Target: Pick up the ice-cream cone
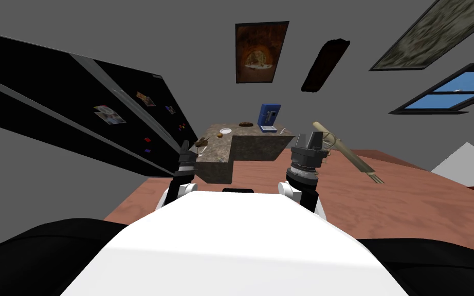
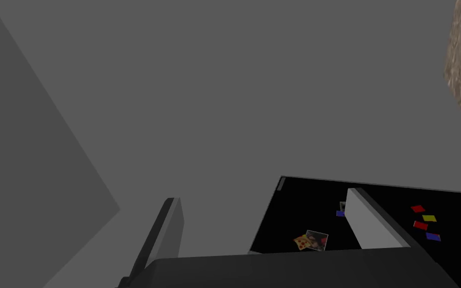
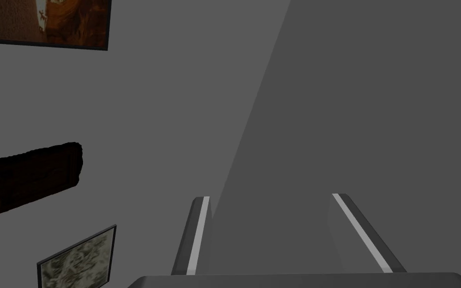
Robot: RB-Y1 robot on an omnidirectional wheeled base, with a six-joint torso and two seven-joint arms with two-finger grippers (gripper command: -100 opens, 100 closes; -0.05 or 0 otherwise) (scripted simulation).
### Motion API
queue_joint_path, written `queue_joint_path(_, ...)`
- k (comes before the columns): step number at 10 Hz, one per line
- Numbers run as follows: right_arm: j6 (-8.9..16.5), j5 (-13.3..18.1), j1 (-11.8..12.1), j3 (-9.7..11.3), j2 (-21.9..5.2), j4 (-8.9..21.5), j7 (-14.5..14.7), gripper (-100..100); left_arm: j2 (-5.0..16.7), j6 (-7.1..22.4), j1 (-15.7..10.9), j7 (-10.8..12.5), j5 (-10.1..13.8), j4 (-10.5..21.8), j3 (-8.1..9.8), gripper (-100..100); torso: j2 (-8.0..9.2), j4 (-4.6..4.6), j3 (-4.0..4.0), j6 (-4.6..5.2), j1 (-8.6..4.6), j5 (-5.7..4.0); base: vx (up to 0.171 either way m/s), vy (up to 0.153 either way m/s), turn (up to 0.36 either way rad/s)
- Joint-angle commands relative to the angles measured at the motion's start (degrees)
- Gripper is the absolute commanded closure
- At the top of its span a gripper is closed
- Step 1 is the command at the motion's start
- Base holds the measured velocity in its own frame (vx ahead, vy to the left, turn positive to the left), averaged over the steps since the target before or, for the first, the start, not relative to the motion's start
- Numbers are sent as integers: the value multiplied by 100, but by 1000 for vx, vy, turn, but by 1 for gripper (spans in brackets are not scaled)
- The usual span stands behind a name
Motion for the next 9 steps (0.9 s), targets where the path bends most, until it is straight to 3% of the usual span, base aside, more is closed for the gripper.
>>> queue_joint_path(1,0,0,0,0,0,0,0,0,108,286,89,111,9,-96,3,-100,0,0,0,0,0,0,-73,-31,-32)
queue_joint_path(9,0,0,0,0,0,0,0,0,258,1309,237,356,-4,-309,-43,-100,-14,-3,-8,0,6,1,-35,-16,-21)
